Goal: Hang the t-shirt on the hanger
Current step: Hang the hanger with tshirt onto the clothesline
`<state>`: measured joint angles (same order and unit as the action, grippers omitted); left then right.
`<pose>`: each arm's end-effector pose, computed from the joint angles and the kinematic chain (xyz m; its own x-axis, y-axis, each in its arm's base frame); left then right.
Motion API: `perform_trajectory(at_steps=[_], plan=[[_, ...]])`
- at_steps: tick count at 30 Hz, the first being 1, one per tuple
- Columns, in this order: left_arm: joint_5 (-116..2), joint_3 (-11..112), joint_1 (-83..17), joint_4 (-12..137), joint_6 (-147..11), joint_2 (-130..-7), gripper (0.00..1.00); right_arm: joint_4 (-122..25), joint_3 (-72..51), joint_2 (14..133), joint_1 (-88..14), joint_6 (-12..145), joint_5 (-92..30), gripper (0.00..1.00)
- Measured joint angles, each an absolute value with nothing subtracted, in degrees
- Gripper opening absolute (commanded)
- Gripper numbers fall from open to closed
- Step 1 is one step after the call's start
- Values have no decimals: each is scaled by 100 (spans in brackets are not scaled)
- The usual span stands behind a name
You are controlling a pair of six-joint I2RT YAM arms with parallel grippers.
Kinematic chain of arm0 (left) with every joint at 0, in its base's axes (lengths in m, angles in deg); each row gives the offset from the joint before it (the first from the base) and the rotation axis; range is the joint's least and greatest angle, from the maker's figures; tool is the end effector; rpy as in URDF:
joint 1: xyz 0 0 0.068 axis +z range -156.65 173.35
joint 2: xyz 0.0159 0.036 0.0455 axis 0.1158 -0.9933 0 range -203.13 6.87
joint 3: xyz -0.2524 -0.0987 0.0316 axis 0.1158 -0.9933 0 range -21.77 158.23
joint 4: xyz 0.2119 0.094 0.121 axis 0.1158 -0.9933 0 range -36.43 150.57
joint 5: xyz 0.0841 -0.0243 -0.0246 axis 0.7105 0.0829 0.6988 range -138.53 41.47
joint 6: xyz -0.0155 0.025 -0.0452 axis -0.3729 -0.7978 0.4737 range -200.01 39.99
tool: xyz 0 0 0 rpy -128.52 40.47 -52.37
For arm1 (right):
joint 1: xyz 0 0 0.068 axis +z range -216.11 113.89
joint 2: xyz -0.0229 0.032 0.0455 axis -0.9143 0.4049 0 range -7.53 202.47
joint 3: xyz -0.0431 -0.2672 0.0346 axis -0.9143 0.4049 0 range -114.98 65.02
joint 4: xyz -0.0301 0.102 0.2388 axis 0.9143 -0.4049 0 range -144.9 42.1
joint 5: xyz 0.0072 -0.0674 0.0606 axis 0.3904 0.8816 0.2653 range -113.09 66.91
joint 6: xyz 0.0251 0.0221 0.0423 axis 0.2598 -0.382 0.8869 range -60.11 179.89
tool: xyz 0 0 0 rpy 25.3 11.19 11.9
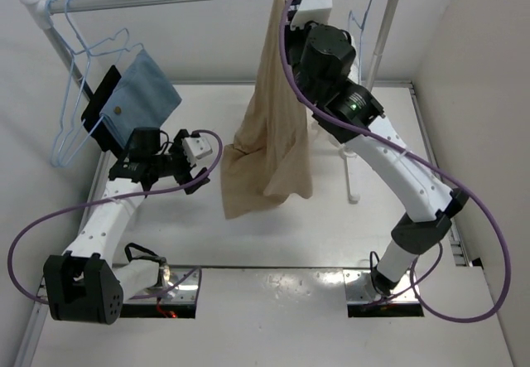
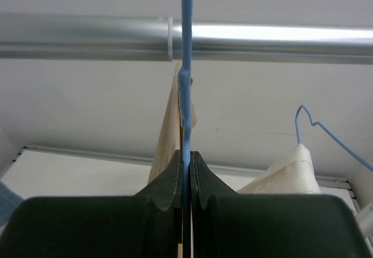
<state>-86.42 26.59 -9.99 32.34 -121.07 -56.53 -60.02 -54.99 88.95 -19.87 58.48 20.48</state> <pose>0.2266 -0.0351 0.2740 -0.1925 0.5304 -0.8256 0.8207 0.5483 0.1609 0.2585 0.2346 0.5484 0.1381 0.1184 -0.9833 -0.0526 0.9923 0.1121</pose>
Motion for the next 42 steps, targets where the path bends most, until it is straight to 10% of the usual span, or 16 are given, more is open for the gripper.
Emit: perform_trajectory(at_steps=[13,19,26,42], plan=[[-8637,2646,-999,3260,-12065,-5622,100,-5950,-4502,8780,-2291,6299,1858,2],[-8644,2591,-999,3267,-12017,-5620,100,-6000,-4043,8268,-2291,6506,1733,59],[-8646,2561,-999,3278,-11997,-5603,100,-6214,-3925,7940,-2274,6504,1370,80],[-8613,2207,-935,3291,-11713,-5480,100,-6726,-2236,5348,-2247,6240,-1543,87]])
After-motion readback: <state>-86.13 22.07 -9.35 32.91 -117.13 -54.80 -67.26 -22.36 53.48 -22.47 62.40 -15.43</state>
